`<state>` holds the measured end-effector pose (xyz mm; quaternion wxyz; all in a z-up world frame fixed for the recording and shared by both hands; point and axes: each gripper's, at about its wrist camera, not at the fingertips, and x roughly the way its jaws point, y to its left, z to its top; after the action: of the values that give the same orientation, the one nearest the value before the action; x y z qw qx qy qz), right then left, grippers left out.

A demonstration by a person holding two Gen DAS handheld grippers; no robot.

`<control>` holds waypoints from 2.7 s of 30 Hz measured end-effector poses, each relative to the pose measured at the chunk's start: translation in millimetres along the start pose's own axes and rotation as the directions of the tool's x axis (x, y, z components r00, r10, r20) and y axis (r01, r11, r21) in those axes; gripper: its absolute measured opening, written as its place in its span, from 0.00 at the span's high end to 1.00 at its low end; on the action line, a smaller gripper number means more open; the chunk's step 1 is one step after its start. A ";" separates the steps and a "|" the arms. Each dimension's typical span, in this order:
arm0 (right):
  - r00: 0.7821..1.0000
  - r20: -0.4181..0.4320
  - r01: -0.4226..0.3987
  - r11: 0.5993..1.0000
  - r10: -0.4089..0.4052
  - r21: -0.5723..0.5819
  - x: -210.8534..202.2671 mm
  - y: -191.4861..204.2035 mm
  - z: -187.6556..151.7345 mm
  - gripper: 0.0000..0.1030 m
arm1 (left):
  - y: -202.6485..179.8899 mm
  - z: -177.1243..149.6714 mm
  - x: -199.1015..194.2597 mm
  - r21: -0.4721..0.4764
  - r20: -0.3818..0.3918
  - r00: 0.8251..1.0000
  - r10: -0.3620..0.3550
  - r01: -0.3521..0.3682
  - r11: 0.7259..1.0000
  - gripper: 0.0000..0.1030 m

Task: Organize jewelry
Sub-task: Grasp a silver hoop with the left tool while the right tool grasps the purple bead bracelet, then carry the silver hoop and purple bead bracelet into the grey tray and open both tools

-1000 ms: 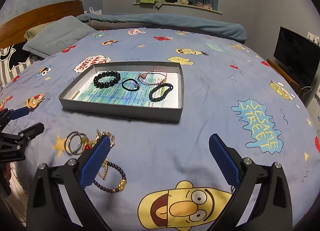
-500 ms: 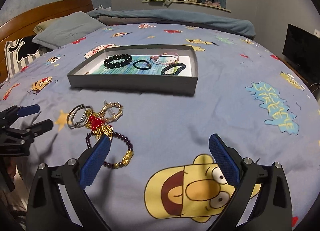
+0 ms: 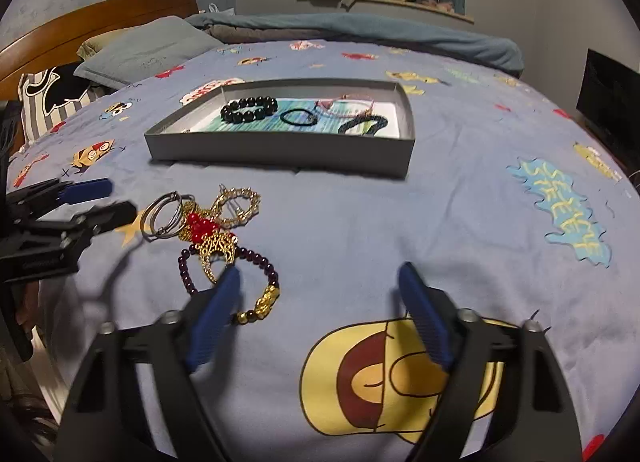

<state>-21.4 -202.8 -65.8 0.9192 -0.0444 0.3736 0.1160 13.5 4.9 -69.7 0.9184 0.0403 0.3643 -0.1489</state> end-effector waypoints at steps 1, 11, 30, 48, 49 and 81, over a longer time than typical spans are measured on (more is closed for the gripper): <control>1.000 -0.005 -0.007 1.000 0.007 0.000 1.1 -0.2 0.4 0.42 | -0.7 1.0 1.5 0.003 -0.003 1.000 -0.005 0.005 1.000 0.48; 0.997 -0.029 -0.067 0.998 0.066 -0.021 6.1 8.1 -1.0 0.71 | 1.7 1.6 23.4 -0.022 -0.069 0.997 -0.027 0.026 0.999 0.78; 0.994 -0.087 -0.076 0.996 0.073 -0.035 21.0 14.5 2.1 0.90 | -14.6 2.2 44.7 0.143 -0.116 0.993 -0.003 0.020 0.990 0.96; 0.997 0.077 -0.021 0.999 0.024 -0.040 -22.4 -3.3 31.6 0.94 | 5.0 25.3 -1.0 0.080 -0.016 0.999 -0.035 0.037 0.996 0.96; 0.996 0.083 -0.015 0.999 0.019 -0.042 -23.8 -4.9 34.3 0.94 | 6.6 28.0 -2.5 0.078 -0.013 0.999 -0.030 0.031 0.996 0.96; 0.981 0.191 -0.021 0.997 0.036 -0.079 32.5 12.0 146.2 0.94 | 39.7 109.9 74.7 0.041 -0.067 0.997 0.034 -0.031 0.999 0.96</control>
<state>97.1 -160.7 16.4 0.9469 -0.0628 0.2791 0.1470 149.2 4.5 -41.6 0.9069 0.0694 0.3914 -0.1397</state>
